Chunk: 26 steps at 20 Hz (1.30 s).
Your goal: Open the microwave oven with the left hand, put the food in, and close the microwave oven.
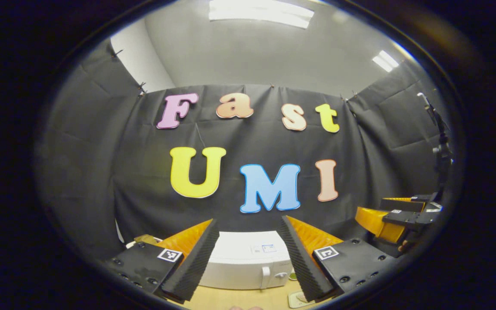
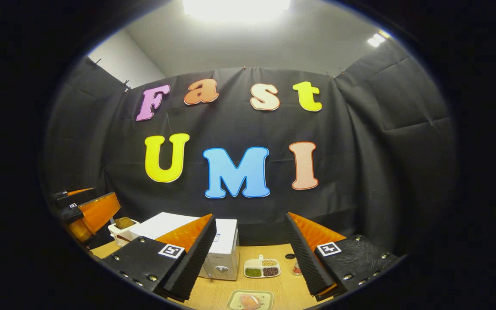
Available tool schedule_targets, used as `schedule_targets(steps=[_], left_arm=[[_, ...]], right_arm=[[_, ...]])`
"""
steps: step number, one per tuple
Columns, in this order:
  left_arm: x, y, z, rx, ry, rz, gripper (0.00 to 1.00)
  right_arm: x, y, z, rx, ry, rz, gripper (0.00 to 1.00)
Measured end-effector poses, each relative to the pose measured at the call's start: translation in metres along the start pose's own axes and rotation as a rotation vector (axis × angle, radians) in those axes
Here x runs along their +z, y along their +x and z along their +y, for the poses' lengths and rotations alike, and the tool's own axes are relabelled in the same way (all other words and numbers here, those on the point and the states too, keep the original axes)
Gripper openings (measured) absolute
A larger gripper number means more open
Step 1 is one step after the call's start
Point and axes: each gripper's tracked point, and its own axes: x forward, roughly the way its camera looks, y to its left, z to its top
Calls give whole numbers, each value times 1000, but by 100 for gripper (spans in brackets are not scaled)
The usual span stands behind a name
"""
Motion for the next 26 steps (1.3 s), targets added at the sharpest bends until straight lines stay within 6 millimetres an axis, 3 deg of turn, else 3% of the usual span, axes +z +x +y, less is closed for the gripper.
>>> schedule_targets(steps=[4,9,14,21,26], left_arm=[[-7,3,-9,-22,3,-29,96],[-48,16,-20,-65,-18,-15,96],[-119,43,-45,-135,-9,60,95],[-238,84,-54,-142,50,251,96],[-290,117,-58,-116,40,329,96]], right_arm=[[-7,0,-4,-12,-3,13,96],[-16,-2,-9,-30,-32,27,96],[-32,-8,-20,-57,-66,54,96],[-52,-5,-33,-56,-89,100,96],[-65,2,-41,-47,-84,153,96]])
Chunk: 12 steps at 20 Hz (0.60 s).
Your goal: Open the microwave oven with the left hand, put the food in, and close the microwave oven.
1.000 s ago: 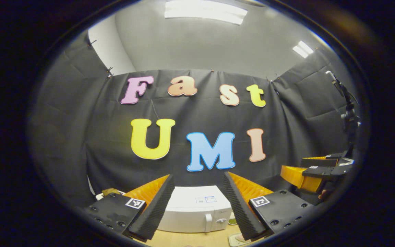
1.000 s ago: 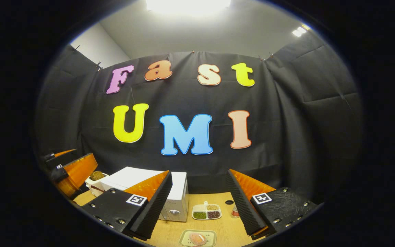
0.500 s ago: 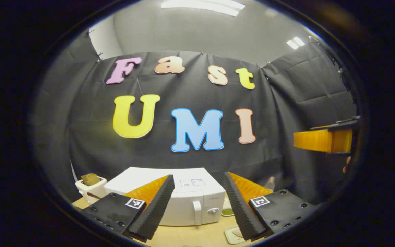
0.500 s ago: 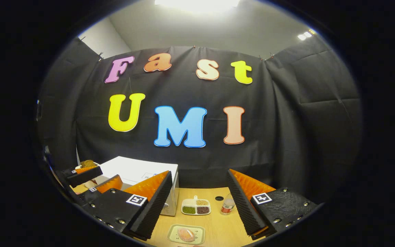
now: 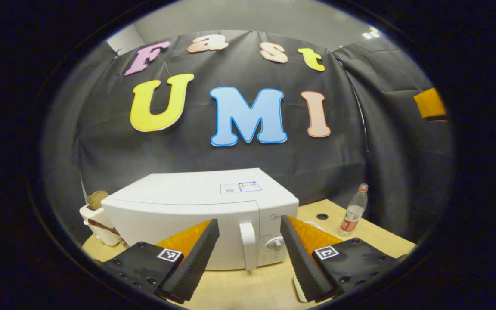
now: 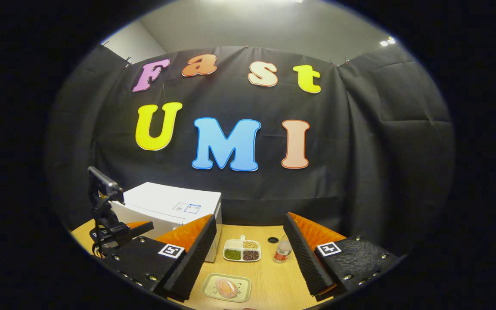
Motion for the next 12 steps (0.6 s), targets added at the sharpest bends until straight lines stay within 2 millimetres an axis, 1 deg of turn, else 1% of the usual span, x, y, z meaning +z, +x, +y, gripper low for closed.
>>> schedule_targets(steps=[2,3,8,9,11,12], left_arm=[[-23,19,0,6,-5,58,96],[-31,25,0,6,-7,74,96],[-61,43,1,16,2,147,94],[-64,46,2,19,-1,155,93],[-71,52,1,24,-14,173,89],[-75,55,2,30,-15,189,79]], right_arm=[[-3,3,-7,-12,13,10,96],[-4,4,-10,-19,18,15,96],[-13,8,-21,-34,22,38,96],[-13,9,-23,-34,21,42,96],[-14,10,-25,-34,18,47,96],[-15,12,-27,-34,15,49,96]])
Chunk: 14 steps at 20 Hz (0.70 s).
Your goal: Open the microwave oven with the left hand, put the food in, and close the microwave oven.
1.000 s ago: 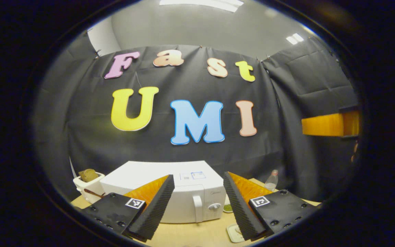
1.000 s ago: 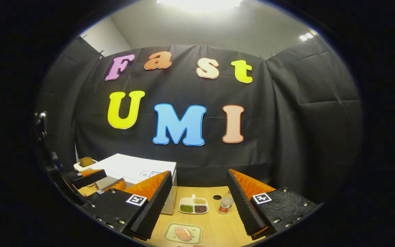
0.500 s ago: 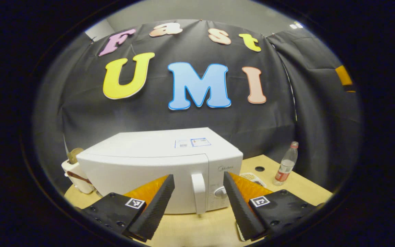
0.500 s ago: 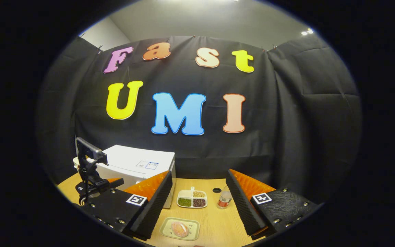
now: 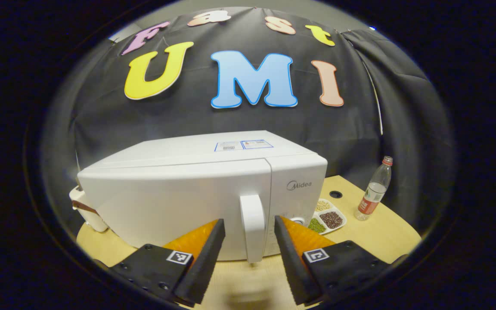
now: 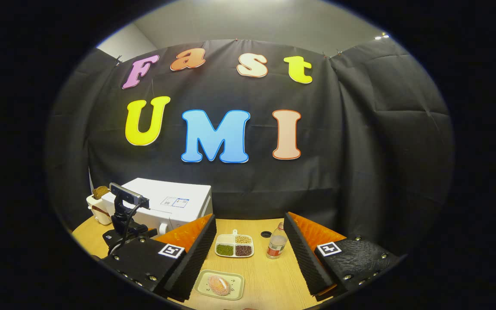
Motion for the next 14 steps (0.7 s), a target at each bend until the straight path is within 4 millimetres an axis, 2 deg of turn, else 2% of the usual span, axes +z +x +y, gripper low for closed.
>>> schedule_targets(steps=[2,3,4,5,11,12,13,14], left_arm=[[-5,5,-6,-23,3,23,54],[-7,1,-8,-29,23,32,45],[-2,3,-8,-27,32,23,35],[-8,-1,-8,-29,26,33,36],[-9,-2,-8,-46,18,74,18],[-8,-10,-8,-50,19,80,18],[-9,-4,-8,-61,27,87,13],[-8,-5,-9,-70,29,90,13]], right_arm=[[-1,0,0,0,-4,5,96],[-1,0,0,1,-1,7,96],[-2,1,1,5,3,10,96],[-2,0,3,8,3,11,96],[-4,-6,10,19,-9,6,96],[-5,-7,10,19,-9,7,96],[-5,-8,10,18,-7,8,96],[-7,-9,10,16,-6,11,96]])
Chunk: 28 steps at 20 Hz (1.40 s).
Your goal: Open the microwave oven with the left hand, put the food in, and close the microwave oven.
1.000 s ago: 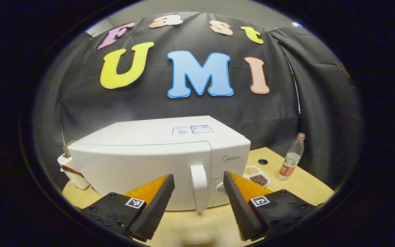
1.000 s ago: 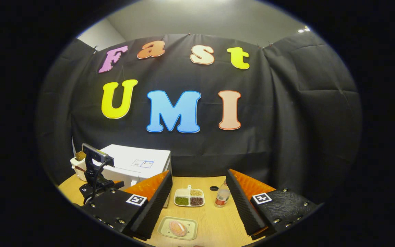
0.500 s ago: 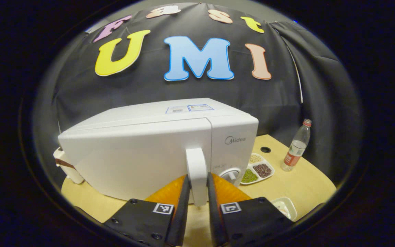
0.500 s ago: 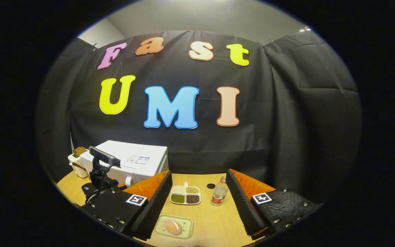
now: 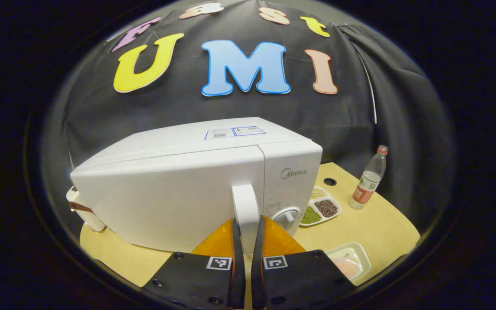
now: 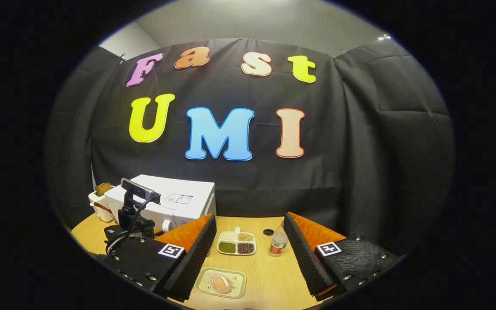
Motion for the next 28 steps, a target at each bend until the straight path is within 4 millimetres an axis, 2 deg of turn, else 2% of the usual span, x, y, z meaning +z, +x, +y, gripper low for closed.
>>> schedule_targets(steps=[2,6,10,14,18,20,23,26,28], left_arm=[[-1,-2,0,-12,8,11,12],[-23,-49,-2,-55,50,-1,12],[-40,-89,5,-152,70,36,12],[-58,-123,17,-234,101,55,12],[-80,-167,40,-286,118,81,13],[-90,-190,54,-305,116,93,13],[-107,-219,80,-334,105,122,13],[-121,-247,109,-356,127,170,13],[-133,-264,134,-372,134,215,13]], right_arm=[[0,-2,-2,-8,4,-2,96],[-7,-4,-1,-15,28,9,96],[-18,-2,17,29,40,36,96],[-37,-2,48,130,32,85,96],[-92,0,70,220,22,230,96],[-121,2,73,240,26,303,96],[-158,8,78,252,-6,368,96],[-212,22,80,267,-84,466,96],[-240,32,79,264,-95,517,96]])
